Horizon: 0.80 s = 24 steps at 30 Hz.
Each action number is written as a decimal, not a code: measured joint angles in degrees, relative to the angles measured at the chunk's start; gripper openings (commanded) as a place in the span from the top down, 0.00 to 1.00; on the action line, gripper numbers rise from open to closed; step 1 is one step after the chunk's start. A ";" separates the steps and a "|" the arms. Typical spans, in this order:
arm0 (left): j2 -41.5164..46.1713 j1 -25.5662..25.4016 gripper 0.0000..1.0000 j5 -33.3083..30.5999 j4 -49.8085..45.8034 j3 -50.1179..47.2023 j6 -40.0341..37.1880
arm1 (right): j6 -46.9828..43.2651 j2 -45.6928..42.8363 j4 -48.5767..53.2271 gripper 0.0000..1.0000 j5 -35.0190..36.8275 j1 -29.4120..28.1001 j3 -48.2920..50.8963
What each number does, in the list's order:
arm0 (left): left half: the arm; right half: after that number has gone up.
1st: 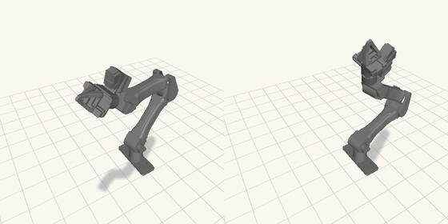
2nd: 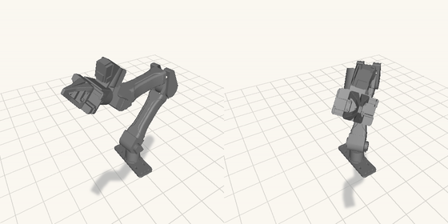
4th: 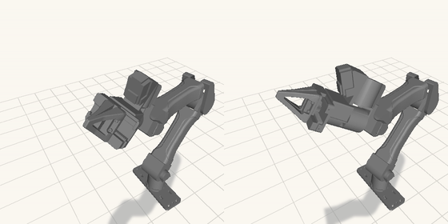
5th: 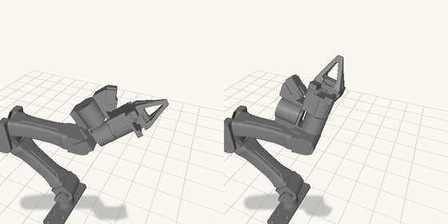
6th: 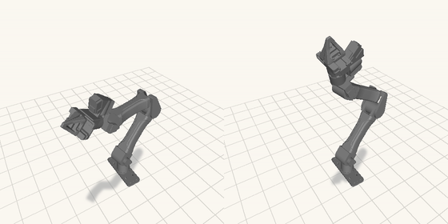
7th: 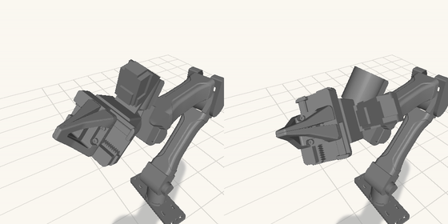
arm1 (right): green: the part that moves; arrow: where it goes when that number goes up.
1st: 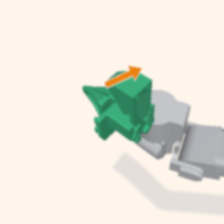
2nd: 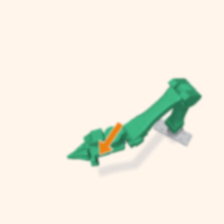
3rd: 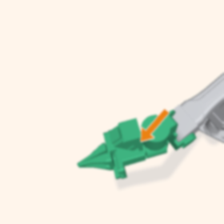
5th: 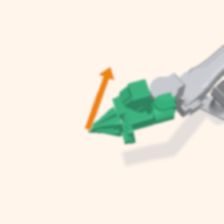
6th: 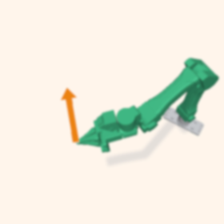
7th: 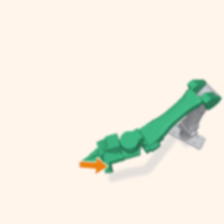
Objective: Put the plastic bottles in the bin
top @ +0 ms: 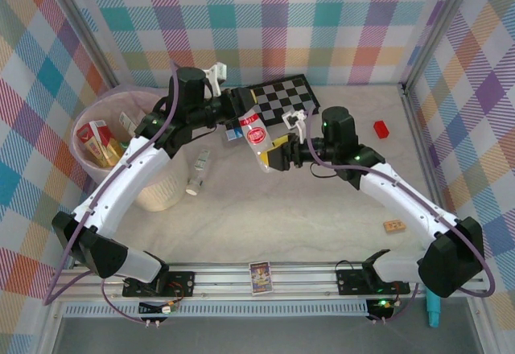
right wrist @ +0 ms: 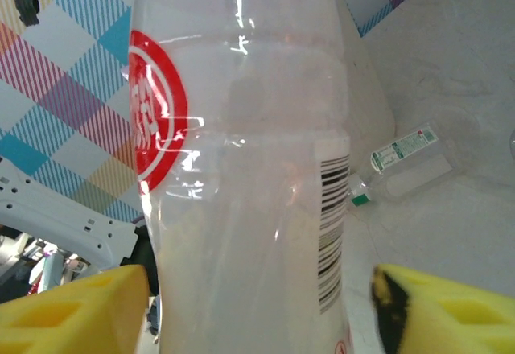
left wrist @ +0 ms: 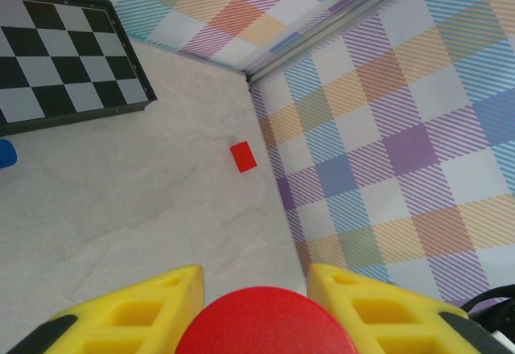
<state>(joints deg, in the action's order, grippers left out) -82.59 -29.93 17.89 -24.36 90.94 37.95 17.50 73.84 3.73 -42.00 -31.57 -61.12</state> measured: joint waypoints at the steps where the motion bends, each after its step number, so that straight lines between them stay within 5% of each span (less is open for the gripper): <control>1: 0.02 0.00 0.67 -0.20 -0.13 0.11 -0.11 | -0.09 0.26 0.20 0.14 0.11 0.00 -0.33; 7: -0.33 0.00 0.70 -2.51 -3.69 2.56 -2.29 | 1.29 0.57 1.07 0.05 1.62 1.66 -1.18; 14: -0.61 2.73 0.74 -7.39 -15.15 14.08 -9.09 | 5.86 -4.28 3.02 0.04 8.68 11.28 -1.14; 24: 2.60 24.52 0.84 -21.40 -36.11 39.04 -20.79 | 3.98 -3.72 7.10 0.01 13.53 12.02 -0.37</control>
<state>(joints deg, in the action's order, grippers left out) -79.99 -5.41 -3.51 -60.47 129.97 17.17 21.47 70.13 10.83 -28.47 -19.55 -61.49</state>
